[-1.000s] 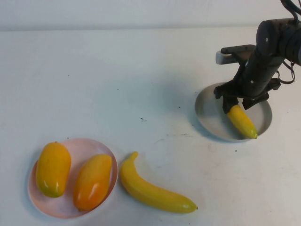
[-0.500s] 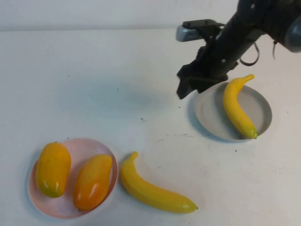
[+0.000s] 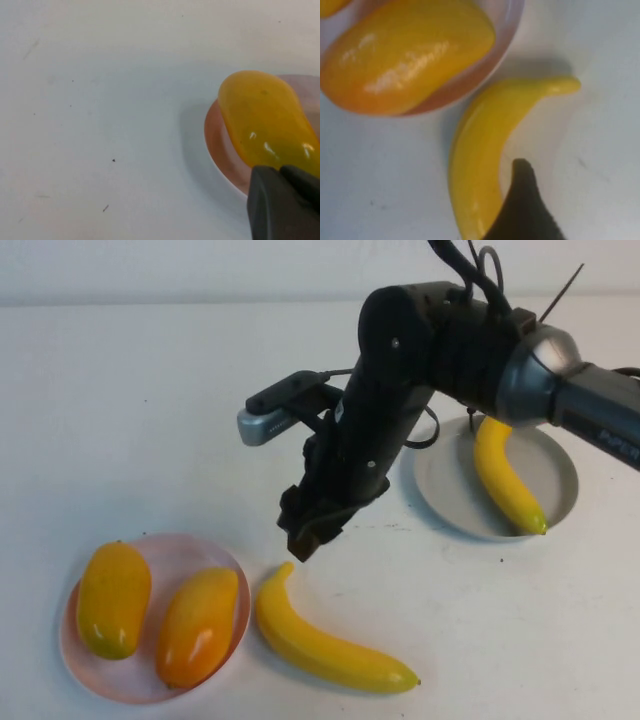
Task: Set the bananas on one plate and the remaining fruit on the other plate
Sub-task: Put another type of fruit in the right plate
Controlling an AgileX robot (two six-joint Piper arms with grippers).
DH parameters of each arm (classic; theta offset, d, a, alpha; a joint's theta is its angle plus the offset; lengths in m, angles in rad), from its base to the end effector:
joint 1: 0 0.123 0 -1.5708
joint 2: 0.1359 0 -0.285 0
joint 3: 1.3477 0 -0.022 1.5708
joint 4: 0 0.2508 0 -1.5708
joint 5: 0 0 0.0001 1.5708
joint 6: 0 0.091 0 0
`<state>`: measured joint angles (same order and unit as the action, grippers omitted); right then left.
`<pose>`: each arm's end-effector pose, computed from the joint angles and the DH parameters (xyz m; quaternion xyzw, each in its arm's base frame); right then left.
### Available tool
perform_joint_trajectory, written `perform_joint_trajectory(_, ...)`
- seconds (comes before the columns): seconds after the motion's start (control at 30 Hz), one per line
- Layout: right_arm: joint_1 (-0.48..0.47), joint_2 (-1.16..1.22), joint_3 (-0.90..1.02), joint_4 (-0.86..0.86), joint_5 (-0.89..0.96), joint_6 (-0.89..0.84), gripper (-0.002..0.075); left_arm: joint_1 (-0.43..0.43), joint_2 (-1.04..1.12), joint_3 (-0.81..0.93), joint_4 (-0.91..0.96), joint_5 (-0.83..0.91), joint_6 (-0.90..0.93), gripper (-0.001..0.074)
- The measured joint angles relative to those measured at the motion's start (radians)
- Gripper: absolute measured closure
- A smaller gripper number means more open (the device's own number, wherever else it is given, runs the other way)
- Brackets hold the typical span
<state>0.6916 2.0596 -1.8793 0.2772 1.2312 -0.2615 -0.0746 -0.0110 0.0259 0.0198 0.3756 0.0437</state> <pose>0.3246 0.2993 0.2678 -0.4245 0.8870 0.1578 0.0902 0.0525 -0.0033 0.1713 0.0529 0.8041 -0.0008 0.5922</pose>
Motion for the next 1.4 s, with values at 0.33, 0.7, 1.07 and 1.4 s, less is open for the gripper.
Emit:
perform_joint_trajectory(0.33,0.023,-0.23,0.305,-0.011,0.0,-0.151,0.0285,0.0,0.0,0.0,0.0,0.0,0.0,0.0737)
perform_joint_trajectory(0.7,0.168,-0.202,0.414,-0.049,-0.058,-0.191,0.0283,0.0,0.0,0.0,0.0,0.0,0.0,0.0737)
perform_joint_trajectory(1.07,0.181,-0.164,0.415,-0.105,-0.221,-0.204,0.0181,0.0,0.0,0.0,0.0,0.0,0.0,0.0737)
perform_joint_trajectory(1.4,0.181,-0.12,0.415,-0.134,-0.263,-0.204,0.0173,0.0,0.0,0.0,0.0,0.0,0.0,0.0737)
